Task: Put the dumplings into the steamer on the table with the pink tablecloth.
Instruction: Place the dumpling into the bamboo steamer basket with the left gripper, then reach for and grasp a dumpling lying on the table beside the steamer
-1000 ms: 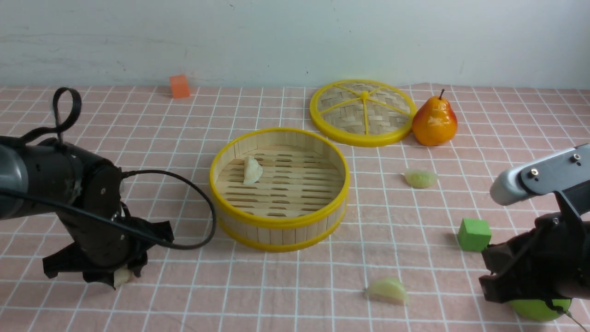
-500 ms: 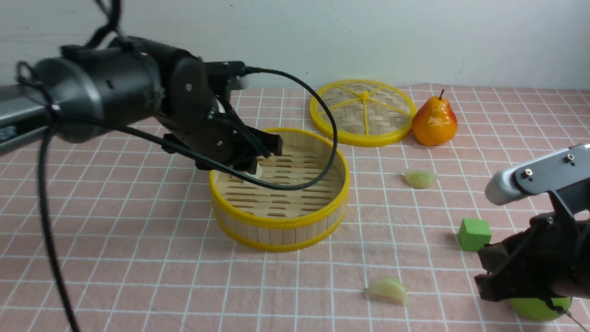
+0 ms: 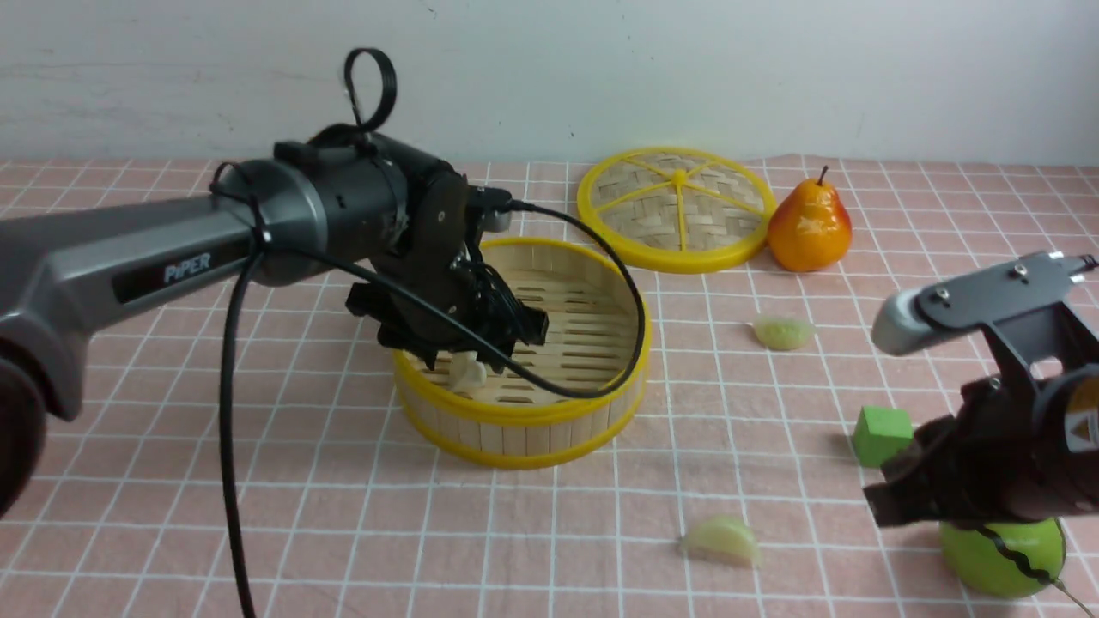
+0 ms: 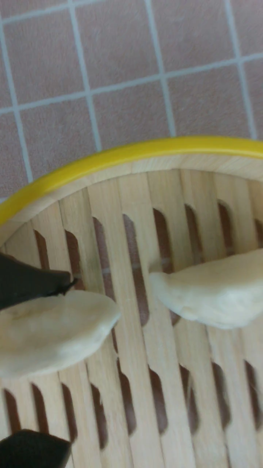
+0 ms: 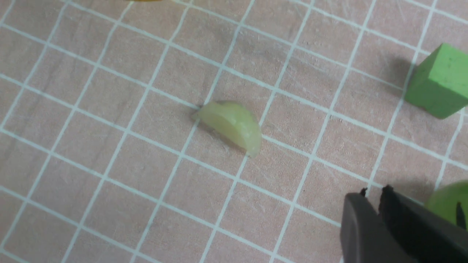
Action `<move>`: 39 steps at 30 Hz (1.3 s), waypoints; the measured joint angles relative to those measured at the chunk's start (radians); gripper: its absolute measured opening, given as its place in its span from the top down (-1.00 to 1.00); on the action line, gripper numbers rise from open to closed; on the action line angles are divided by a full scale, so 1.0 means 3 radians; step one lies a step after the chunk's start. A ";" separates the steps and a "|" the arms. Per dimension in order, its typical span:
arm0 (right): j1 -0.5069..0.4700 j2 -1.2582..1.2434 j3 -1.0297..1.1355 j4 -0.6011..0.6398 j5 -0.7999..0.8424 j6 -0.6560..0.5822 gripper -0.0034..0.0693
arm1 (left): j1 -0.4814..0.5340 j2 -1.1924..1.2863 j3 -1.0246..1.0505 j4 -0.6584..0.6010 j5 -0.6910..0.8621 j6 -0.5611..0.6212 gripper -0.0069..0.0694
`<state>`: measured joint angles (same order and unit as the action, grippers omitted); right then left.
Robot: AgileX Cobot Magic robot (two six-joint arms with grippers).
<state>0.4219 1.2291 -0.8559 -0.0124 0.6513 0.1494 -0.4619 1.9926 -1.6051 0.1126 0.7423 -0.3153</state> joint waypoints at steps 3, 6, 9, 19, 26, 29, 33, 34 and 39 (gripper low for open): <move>-0.0204 0.0317 -0.0358 0.0000 0.0090 -0.0004 0.44 | 0.0000 -0.0389 0.0000 0.0080 0.0058 0.0000 -0.47; -0.0447 0.0642 -0.0690 0.0015 0.0094 -0.0007 0.20 | 0.0000 -0.0788 0.0000 0.0125 0.0189 0.0000 -0.35; -0.0770 0.1179 -0.1066 0.0115 0.0091 -0.0023 -0.19 | 0.0000 -0.1383 0.0033 0.0046 0.0430 0.0000 -0.10; -0.0899 0.2425 -0.2235 0.0564 0.0145 -0.1013 -0.60 | -0.0003 -0.3014 0.1319 -0.0023 0.0446 0.0072 0.67; -0.0899 0.3119 -0.3093 0.0597 0.0233 -0.1465 -0.60 | -0.0003 -0.3796 0.2551 0.0086 0.0487 0.0073 0.85; -0.0899 0.3262 -0.3221 0.0597 0.0256 -0.1550 -0.58 | -0.0003 -0.3984 0.2801 0.0142 0.0541 0.0076 0.85; -0.0899 0.3449 -0.3293 0.0623 0.0513 -0.1596 -0.37 | -0.0003 -0.4292 0.3185 0.0264 0.0616 0.0082 0.85; -0.0899 0.3462 -0.3293 0.0623 0.0608 -0.1616 -0.26 | -0.0003 -0.4383 0.3249 0.0293 0.0619 0.0082 0.85; -0.0899 0.3472 -0.3314 0.0626 0.0770 -0.1893 0.42 | -0.0003 -0.4624 0.3412 0.0456 0.0267 0.0065 0.85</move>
<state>0.1522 2.2707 -1.8501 0.1753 0.8822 -0.4184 -0.4629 0.6055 -0.5816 0.2493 0.8225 -0.2958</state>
